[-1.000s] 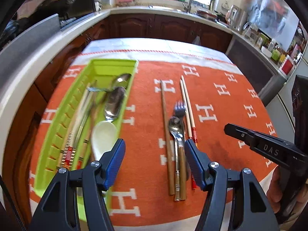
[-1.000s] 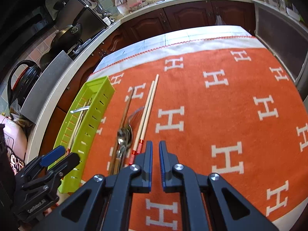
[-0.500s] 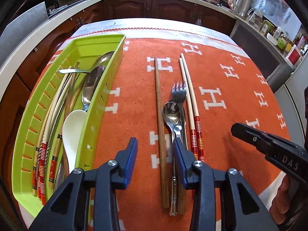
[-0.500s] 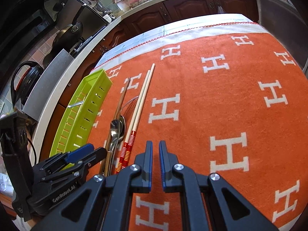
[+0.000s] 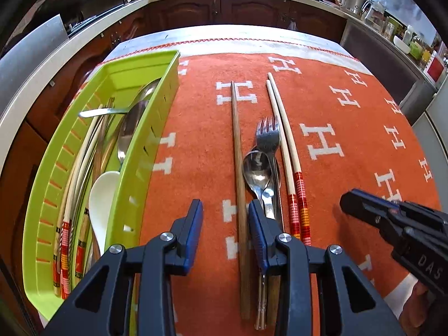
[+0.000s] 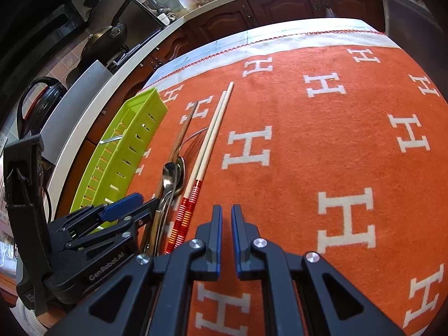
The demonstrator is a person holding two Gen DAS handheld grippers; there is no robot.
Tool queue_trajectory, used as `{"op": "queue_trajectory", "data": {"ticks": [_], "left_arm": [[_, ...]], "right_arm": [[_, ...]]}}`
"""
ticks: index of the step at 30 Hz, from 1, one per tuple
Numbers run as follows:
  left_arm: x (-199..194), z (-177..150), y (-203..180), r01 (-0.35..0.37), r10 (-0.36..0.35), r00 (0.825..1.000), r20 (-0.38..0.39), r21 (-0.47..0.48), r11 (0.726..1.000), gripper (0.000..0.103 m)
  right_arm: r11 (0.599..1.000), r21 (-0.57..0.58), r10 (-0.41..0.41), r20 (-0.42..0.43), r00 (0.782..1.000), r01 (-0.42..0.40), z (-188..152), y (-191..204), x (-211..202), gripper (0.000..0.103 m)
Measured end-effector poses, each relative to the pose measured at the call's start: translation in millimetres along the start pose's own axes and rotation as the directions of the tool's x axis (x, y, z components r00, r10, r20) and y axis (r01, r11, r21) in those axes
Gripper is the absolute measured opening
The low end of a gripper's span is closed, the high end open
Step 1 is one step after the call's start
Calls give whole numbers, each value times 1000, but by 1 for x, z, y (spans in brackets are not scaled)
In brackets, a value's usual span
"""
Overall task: Organize utensils
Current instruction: 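Grasp a dark wooden chopstick with the left tool while the right tool approaches red-banded chopsticks, then drop the wooden chopstick into the tray with the left tool while the right grasps a chopstick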
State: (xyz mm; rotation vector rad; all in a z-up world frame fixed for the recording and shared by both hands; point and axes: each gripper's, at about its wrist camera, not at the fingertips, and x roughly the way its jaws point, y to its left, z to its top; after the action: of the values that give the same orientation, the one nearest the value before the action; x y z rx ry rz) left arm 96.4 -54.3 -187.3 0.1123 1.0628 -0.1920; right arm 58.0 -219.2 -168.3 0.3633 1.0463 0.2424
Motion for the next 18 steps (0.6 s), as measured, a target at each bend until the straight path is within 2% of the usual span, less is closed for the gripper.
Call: {"op": "queue_trajectory", "data": {"ticks": [4, 6, 7, 8, 15, 18], "left_arm": [[3, 3, -1, 0, -1, 1000, 28, 10, 1000, 31], [3, 3, 0, 1, -2, 999, 41, 1, 1000, 24], [2, 3, 0, 1, -1, 999, 49, 1, 1000, 11], [2, 2, 0, 7, -7, 999, 53, -1, 1000, 6], [-3, -7, 3, 19, -18, 997, 79, -11, 1000, 4], [-19, -10, 2, 20, -21, 993, 113, 5, 1000, 4]], "right_arm": [[1000, 0, -5, -6, 1000, 5, -1, 2, 2, 8], [1000, -1, -9, -7, 1000, 9, -1, 3, 2, 8], [1000, -2, -10, -6, 1000, 10, -1, 3, 3, 8], [1000, -3, -12, -6, 1000, 12, -1, 3, 3, 8], [999, -21, -25, -7, 1000, 24, 0, 12, 5, 8], [1000, -17, -19, -9, 1000, 19, 3, 16, 7, 9]]}}
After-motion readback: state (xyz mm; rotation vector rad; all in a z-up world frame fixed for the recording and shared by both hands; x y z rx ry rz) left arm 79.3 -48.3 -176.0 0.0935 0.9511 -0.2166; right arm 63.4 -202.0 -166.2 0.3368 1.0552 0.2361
